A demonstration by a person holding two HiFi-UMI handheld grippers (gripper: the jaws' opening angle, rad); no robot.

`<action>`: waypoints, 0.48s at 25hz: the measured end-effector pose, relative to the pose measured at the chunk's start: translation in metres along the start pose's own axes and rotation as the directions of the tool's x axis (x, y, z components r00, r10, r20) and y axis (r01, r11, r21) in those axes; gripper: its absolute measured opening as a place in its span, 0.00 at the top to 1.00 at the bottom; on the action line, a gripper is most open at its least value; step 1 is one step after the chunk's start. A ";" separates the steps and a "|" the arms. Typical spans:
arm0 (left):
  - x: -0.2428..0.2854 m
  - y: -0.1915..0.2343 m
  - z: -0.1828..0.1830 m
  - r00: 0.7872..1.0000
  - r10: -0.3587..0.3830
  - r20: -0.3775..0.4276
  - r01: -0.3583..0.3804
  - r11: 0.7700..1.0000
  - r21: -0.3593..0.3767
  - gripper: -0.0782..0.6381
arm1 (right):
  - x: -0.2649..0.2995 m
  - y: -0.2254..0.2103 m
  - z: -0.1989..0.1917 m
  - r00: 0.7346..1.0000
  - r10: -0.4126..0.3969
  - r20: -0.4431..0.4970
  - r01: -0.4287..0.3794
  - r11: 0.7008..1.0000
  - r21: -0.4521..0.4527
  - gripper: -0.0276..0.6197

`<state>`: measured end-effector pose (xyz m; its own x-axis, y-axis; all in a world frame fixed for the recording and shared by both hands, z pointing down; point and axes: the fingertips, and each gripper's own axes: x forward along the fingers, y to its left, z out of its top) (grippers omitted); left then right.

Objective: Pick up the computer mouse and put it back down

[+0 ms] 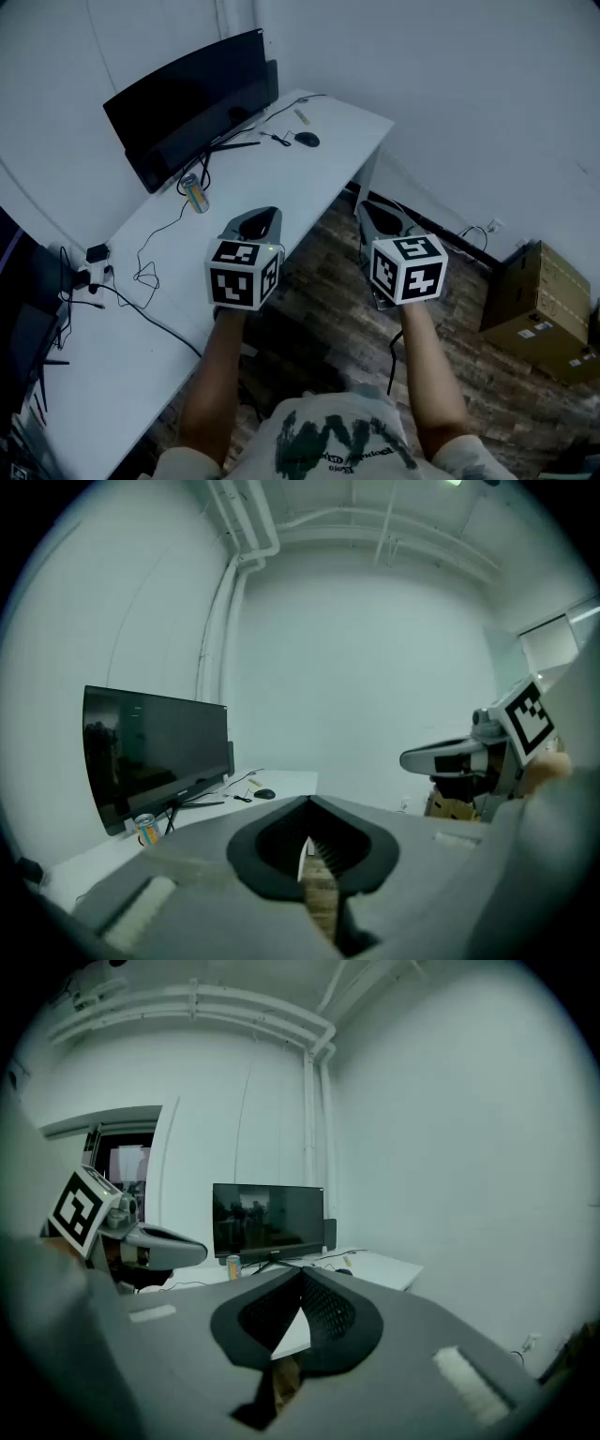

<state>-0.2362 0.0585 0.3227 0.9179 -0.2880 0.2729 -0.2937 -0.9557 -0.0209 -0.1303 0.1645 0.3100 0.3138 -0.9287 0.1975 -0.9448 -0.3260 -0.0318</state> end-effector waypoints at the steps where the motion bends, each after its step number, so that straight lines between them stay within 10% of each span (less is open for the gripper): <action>1: 0.000 -0.001 0.000 1.000 -0.001 -0.002 0.001 1.000 0.004 0.89 | 0.000 0.000 0.000 1.000 0.001 0.001 -0.001 1.000 0.001 0.96; 12: 0.016 -0.011 0.000 1.000 -0.011 0.019 0.012 1.000 -0.017 0.89 | 0.003 -0.014 -0.004 1.000 0.008 0.002 -0.008 1.000 0.005 0.95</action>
<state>-0.2184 0.0641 0.3273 0.9260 -0.2782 0.2551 -0.2872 -0.9579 -0.0018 -0.1166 0.1673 0.3147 0.3066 -0.9315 0.1957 -0.9468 -0.3196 -0.0384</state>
